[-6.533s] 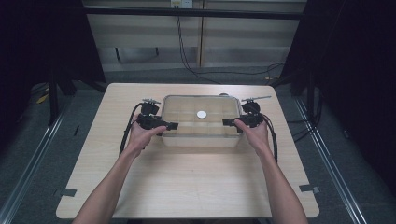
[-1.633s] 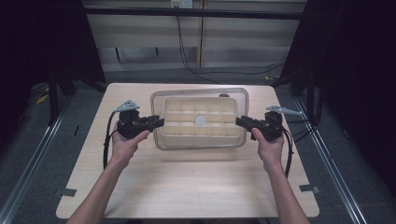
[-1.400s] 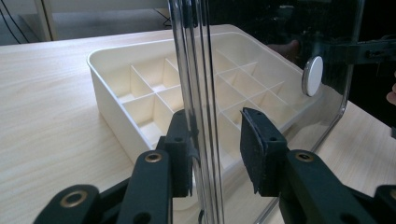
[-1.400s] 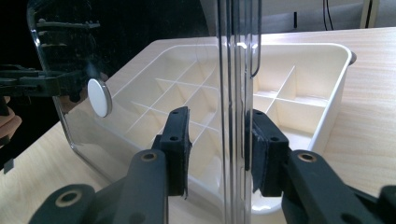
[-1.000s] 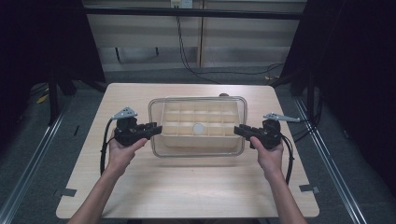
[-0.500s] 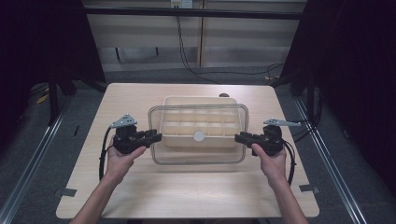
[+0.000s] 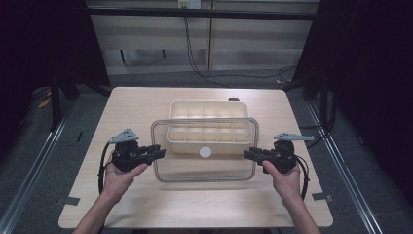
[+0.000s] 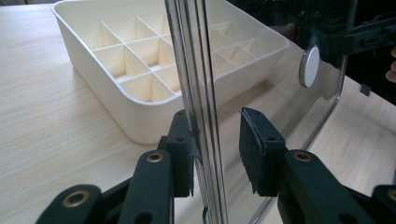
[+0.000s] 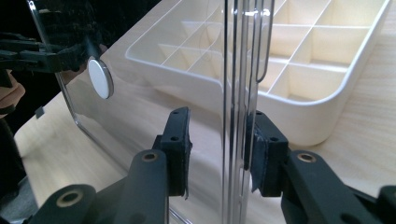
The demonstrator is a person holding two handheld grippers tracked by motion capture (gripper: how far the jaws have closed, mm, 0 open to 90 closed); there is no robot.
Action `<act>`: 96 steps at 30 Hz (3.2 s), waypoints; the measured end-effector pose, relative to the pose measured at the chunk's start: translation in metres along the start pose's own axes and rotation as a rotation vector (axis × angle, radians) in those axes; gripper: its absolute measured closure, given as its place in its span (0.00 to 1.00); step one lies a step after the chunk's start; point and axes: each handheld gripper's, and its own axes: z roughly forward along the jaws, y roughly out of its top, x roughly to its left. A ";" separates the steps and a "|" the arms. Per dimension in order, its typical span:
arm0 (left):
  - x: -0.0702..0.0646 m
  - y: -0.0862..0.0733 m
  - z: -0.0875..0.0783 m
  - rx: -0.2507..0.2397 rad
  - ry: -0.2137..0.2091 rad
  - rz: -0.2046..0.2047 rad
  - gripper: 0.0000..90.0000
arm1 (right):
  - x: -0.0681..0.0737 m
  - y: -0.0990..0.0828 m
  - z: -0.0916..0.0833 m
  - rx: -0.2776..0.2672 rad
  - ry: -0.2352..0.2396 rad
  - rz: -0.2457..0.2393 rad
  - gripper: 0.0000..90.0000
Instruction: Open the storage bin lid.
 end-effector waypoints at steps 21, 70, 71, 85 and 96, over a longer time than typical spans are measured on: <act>-0.013 -0.023 -0.017 0.061 0.006 0.025 0.73 | 0.023 -0.030 -0.008 0.043 0.030 -0.011 0.73; -0.022 -0.050 0.001 0.185 -0.029 0.011 0.66 | 0.022 -0.071 -0.008 0.124 -0.013 0.028 0.67; -0.020 -0.050 0.003 0.188 -0.028 0.005 0.65 | 0.021 -0.071 -0.006 0.128 -0.019 0.026 0.66; -0.011 -0.059 0.013 0.197 -0.008 -0.016 0.64 | 0.009 -0.074 0.006 0.156 -0.022 0.043 0.60; -0.002 -0.063 0.024 0.240 -0.015 -0.048 0.63 | 0.002 -0.077 0.019 0.203 -0.054 0.066 0.49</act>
